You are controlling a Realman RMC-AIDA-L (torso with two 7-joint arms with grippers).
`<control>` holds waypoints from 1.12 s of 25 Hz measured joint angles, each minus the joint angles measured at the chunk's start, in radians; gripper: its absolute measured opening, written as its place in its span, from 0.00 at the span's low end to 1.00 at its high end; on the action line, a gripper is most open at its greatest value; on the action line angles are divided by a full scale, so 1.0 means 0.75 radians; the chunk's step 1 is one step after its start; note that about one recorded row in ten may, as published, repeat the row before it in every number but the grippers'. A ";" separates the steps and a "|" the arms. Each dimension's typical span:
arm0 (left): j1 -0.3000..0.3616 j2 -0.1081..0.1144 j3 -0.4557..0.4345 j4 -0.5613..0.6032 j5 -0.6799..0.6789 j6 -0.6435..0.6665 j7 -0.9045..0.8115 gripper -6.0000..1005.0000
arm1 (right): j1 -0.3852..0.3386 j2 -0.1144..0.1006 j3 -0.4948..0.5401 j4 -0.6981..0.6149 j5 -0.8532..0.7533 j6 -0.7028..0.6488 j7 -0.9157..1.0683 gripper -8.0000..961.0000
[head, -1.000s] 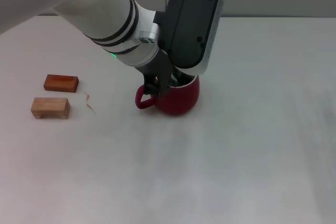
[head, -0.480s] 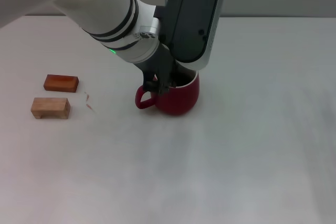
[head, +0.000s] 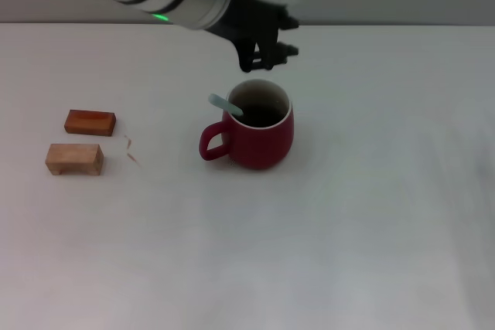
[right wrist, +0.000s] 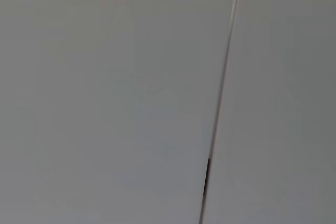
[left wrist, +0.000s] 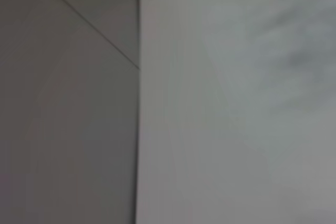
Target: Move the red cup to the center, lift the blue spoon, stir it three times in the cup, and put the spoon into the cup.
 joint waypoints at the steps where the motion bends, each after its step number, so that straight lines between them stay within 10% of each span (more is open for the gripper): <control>1: 0.021 0.001 -0.044 0.004 -0.047 -0.030 0.017 0.28 | 0.000 0.000 0.001 -0.001 0.001 0.000 0.000 0.73; 11: 0.228 0.009 -0.490 -0.089 -0.797 -0.224 0.357 0.28 | 0.009 -0.002 0.009 -0.008 0.004 0.000 0.000 0.73; 28: 0.349 0.014 -1.100 -0.849 -1.949 -0.249 1.055 0.28 | 0.013 -0.004 0.051 -0.028 0.009 -0.009 0.000 0.73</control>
